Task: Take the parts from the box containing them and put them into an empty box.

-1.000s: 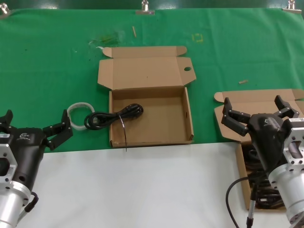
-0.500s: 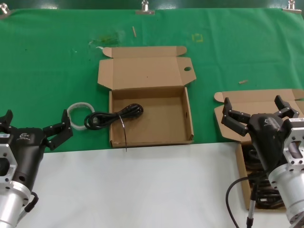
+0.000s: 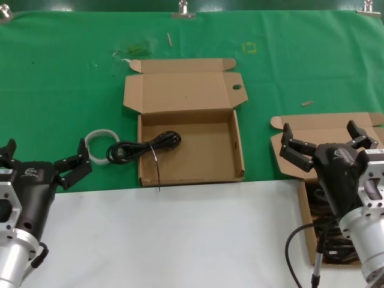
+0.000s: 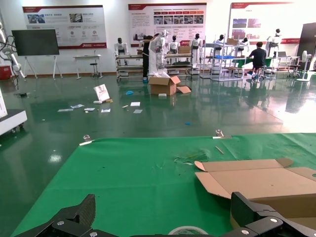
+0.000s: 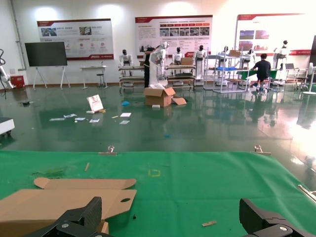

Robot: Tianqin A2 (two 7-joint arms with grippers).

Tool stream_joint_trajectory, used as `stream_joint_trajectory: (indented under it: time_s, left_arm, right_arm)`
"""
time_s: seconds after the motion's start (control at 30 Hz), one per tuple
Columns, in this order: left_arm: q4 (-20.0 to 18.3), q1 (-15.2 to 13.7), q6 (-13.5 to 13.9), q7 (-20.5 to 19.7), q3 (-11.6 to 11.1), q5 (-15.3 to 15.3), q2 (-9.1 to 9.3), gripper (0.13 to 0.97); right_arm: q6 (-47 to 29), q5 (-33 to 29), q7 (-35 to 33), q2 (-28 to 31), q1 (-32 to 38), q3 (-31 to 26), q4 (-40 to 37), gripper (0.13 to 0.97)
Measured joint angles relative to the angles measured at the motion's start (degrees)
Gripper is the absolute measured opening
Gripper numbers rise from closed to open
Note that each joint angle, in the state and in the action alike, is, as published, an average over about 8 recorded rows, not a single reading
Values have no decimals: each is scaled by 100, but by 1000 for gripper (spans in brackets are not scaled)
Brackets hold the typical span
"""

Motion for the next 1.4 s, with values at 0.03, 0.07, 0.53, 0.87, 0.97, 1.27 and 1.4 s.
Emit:
stream_joint_trajectory:
  time_s: [0.03, 0.07, 0.53, 0.87, 0.97, 1.27, 1.4]
  left_arm:
    - [0, 0, 0, 0, 0, 0, 0, 966]
    - [0, 0, 0, 0, 0, 0, 0, 966]
    - [0, 0, 0, 0, 0, 0, 0, 966]
    - [0, 0, 0, 0, 0, 0, 0, 966]
    - [0, 0, 0, 0, 0, 0, 0, 966]
    - [0, 0, 0, 0, 0, 0, 0, 966]
    - [0, 0, 0, 0, 0, 0, 0, 966]
  right_arm:
    - [0, 0, 0, 0, 0, 0, 0, 966]
    - [0, 0, 0, 0, 0, 0, 0, 966]
    - [0, 0, 0, 0, 0, 0, 0, 966]
    - [0, 0, 0, 0, 0, 0, 0, 966]
    - [0, 0, 0, 0, 0, 0, 0, 966]
    - [0, 0, 0, 0, 0, 0, 0, 966]
    - [0, 0, 0, 0, 0, 0, 0, 966]
